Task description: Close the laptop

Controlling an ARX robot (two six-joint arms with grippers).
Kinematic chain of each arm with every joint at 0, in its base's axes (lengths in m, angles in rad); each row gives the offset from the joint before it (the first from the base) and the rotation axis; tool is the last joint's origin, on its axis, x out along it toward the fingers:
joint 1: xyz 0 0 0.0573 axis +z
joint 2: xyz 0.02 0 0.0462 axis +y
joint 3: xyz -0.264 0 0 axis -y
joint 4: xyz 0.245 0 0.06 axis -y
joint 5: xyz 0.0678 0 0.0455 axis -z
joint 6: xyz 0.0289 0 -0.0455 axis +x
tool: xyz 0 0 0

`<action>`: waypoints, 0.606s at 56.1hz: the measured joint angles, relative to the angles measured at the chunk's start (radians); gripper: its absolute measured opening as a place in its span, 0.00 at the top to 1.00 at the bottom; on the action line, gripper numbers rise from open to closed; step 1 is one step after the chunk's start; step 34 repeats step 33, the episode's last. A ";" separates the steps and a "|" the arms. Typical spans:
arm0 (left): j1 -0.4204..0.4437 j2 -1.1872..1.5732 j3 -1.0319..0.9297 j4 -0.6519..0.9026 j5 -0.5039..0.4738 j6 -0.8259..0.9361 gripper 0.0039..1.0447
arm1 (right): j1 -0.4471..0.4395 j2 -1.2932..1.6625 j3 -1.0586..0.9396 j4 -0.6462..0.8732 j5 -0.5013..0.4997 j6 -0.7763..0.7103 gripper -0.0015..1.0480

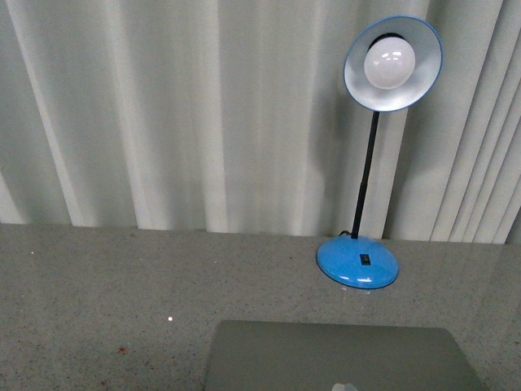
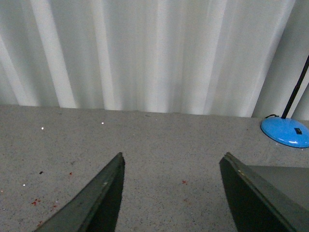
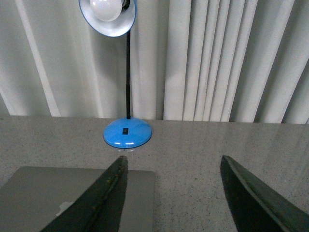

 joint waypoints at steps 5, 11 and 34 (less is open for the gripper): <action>0.000 0.000 0.000 0.000 0.000 0.000 0.21 | 0.000 0.000 0.000 0.000 0.000 0.000 0.29; 0.000 0.000 0.000 0.000 0.000 0.003 0.06 | 0.000 0.000 0.000 0.000 0.000 0.000 0.06; 0.000 0.000 0.000 0.000 0.000 0.003 0.06 | 0.000 0.000 0.000 0.000 0.000 0.000 0.07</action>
